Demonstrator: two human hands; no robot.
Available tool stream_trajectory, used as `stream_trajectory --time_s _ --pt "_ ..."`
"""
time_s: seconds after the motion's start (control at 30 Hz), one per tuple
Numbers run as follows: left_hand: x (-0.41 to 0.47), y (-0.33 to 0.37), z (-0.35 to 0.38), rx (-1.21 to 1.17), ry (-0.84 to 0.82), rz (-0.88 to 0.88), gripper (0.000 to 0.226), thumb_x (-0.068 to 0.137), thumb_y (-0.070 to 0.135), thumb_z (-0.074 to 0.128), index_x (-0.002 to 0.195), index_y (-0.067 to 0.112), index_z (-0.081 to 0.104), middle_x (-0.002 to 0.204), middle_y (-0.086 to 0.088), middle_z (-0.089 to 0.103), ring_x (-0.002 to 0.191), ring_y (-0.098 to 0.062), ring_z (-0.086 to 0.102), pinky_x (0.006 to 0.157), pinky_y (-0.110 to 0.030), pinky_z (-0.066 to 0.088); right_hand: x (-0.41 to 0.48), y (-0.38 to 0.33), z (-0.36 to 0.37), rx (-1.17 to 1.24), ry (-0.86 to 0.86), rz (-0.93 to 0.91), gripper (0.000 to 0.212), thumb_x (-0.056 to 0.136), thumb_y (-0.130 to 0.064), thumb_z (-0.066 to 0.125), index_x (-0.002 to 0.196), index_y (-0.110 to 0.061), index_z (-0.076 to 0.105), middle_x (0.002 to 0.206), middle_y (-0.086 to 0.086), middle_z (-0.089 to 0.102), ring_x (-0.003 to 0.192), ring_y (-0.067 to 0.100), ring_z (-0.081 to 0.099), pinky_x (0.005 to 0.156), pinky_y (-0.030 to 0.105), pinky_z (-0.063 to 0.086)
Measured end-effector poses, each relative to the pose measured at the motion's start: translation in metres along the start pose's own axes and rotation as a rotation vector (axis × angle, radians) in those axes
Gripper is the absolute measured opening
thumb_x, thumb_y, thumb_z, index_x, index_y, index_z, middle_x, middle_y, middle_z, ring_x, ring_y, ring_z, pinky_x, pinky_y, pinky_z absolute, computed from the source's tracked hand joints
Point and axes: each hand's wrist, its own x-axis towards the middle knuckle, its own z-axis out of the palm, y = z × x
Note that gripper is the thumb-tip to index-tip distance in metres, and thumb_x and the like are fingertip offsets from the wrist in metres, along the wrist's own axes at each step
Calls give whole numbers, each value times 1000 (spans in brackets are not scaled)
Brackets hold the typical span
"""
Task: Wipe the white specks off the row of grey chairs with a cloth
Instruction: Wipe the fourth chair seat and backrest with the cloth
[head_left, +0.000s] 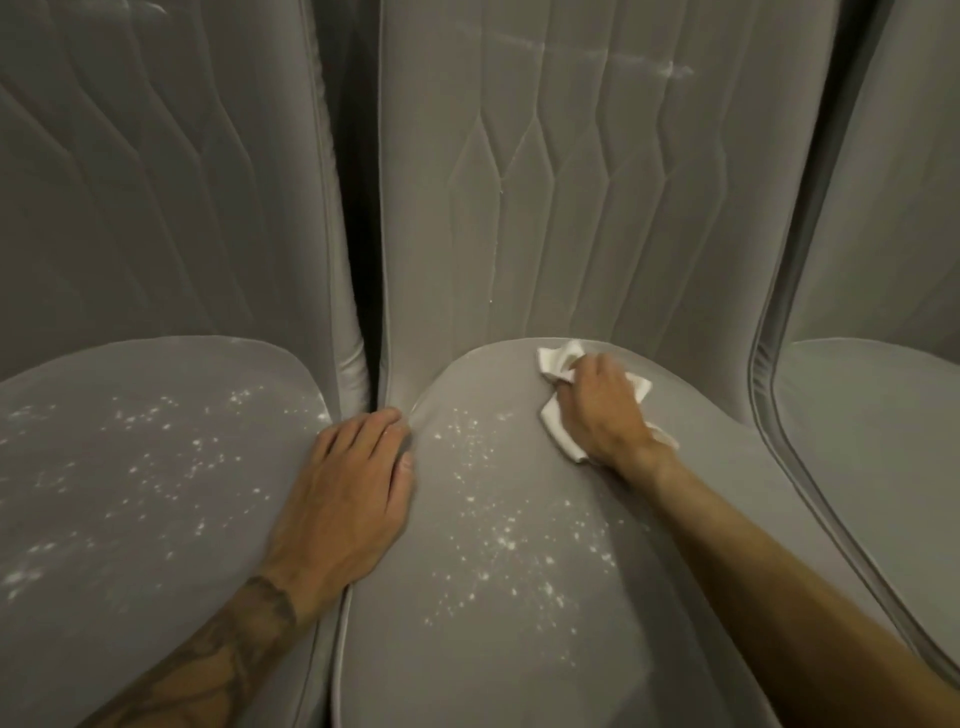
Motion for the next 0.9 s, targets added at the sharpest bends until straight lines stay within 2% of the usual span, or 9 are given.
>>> stream_trajectory --time_s 0.13,0.27,0.37,0.47,0.57,0.63,0.77,0.83,0.9 --pt "0 -2 2 6 1 12 41 104 35 32 128 18 60 138 -2 59 127 -21 55 111 -41 39 -35 -6 -6 110 -105 -288 23 100 -25 47 102 -2 53 102 17 53 89 33 48 82 43 37" --pt "0 -3 3 -7 13 14 40 104 34 34 127 17 61 137 -3 60 125 -22 55 111 -41 38 -20 57 -27 40 -33 -46 20 100 -13 51 106 6 54 107 25 53 99 39 50 92 48 36" --pt "1 -4 5 -4 31 24 37 103 33 36 127 18 61 137 -3 59 125 -22 55 109 -40 37 -19 56 -22 -57 44 165 21 98 -8 50 107 10 54 109 31 53 101 44 50 90 50 34" --pt "1 -5 6 11 52 37 36 103 32 36 124 17 61 135 -3 59 122 -23 56 106 -40 38 -44 18 -9 48 32 17 14 96 -10 52 99 3 55 100 25 54 90 38 50 82 50 37" --pt "2 -7 7 -1 56 44 40 103 34 35 126 16 62 136 -5 60 123 -25 57 107 -43 39 -71 24 -20 117 -86 -227 17 99 -23 50 97 -7 52 97 12 51 84 27 45 79 37 35" --pt "1 -7 8 -10 58 51 41 103 34 34 125 15 62 135 -5 61 122 -25 57 107 -43 39 -67 54 -33 69 -69 -159 16 99 -18 54 102 -2 55 102 18 54 90 32 49 85 42 38" --pt "3 -7 9 7 90 73 35 102 32 37 122 16 61 133 -5 59 120 -26 57 104 -44 39 -59 78 -42 -27 50 191 20 97 -8 55 105 11 55 106 31 54 98 45 51 88 50 36" --pt "2 -6 9 12 102 81 32 102 30 38 121 16 60 134 -5 59 119 -27 57 103 -44 39 -71 52 -33 -15 59 164 15 96 -6 55 100 8 55 101 30 54 92 43 51 84 50 36" --pt "2 -8 10 24 115 91 32 102 29 39 121 15 60 134 -6 59 119 -28 57 103 -45 40 -93 27 -25 65 17 3 15 98 -16 52 97 -1 54 97 20 52 86 33 48 80 44 37"
